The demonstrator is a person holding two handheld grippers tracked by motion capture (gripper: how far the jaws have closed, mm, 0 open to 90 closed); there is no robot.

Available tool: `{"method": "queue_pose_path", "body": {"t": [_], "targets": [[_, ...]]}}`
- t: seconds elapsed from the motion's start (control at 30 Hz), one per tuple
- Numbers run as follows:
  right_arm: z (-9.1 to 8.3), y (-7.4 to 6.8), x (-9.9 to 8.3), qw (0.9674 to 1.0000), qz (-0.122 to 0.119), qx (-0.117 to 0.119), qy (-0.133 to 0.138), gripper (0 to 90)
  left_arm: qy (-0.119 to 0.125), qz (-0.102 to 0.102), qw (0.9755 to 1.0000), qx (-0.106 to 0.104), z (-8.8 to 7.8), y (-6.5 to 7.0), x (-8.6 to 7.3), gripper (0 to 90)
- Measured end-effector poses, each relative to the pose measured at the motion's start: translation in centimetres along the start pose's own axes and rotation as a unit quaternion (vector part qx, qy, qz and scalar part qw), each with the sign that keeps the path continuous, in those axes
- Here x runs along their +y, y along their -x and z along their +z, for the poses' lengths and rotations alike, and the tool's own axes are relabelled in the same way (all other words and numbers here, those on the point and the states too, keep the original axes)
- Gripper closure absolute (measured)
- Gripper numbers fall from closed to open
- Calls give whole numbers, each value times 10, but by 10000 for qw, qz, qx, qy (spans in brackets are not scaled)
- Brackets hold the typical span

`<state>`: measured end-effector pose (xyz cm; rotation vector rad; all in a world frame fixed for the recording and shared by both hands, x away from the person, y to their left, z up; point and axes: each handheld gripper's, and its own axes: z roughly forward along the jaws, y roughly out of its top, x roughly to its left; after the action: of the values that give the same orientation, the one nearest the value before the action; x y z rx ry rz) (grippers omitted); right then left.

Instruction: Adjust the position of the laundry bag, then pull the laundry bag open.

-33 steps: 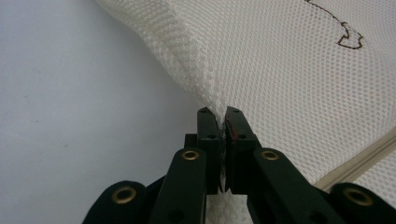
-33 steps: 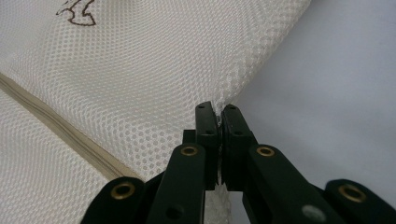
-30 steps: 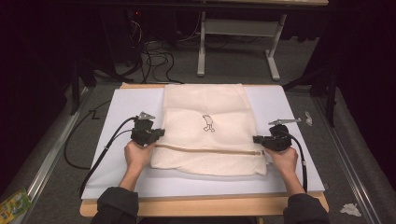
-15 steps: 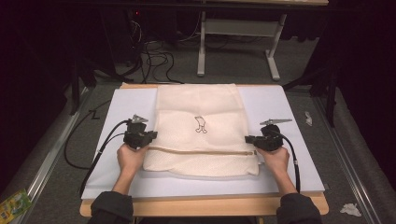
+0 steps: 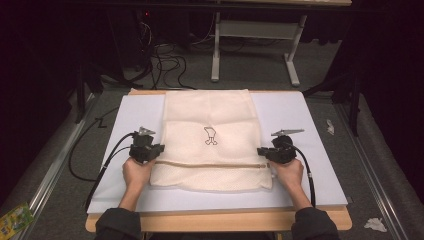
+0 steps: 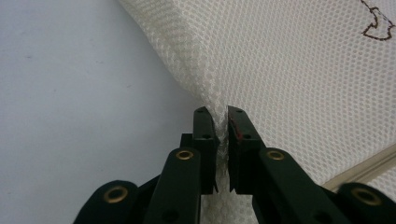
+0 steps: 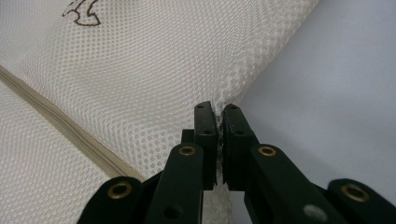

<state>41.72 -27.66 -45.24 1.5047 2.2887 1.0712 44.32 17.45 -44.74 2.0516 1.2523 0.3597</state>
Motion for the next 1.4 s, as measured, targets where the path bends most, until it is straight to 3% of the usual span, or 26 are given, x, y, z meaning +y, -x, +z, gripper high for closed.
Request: {"method": "queue_pose_path", "body": {"t": [0.23,0.43,0.63,0.97,1.17,1.4], "targets": [[2,-1,-1,9999,-66,-142,0,833,23,44,10000,80,4,0,-2,763],[5,-1,-3,9992,-95,-384,44,713,251,-75,9995,173,3,-4,-8,624],[4,-1,-3,9989,-40,-414,226,570,340,-87,9991,235,2,-5,-13,550],[-5,7,-11,9972,141,-464,564,559,557,40,9980,290,-6,4,-19,486],[-12,10,-17,9960,256,-489,705,566,752,19,9971,106,-10,14,-24,479],[-20,12,-27,9957,470,-331,727,567,813,107,9966,-44,-11,26,-31,465]]}}
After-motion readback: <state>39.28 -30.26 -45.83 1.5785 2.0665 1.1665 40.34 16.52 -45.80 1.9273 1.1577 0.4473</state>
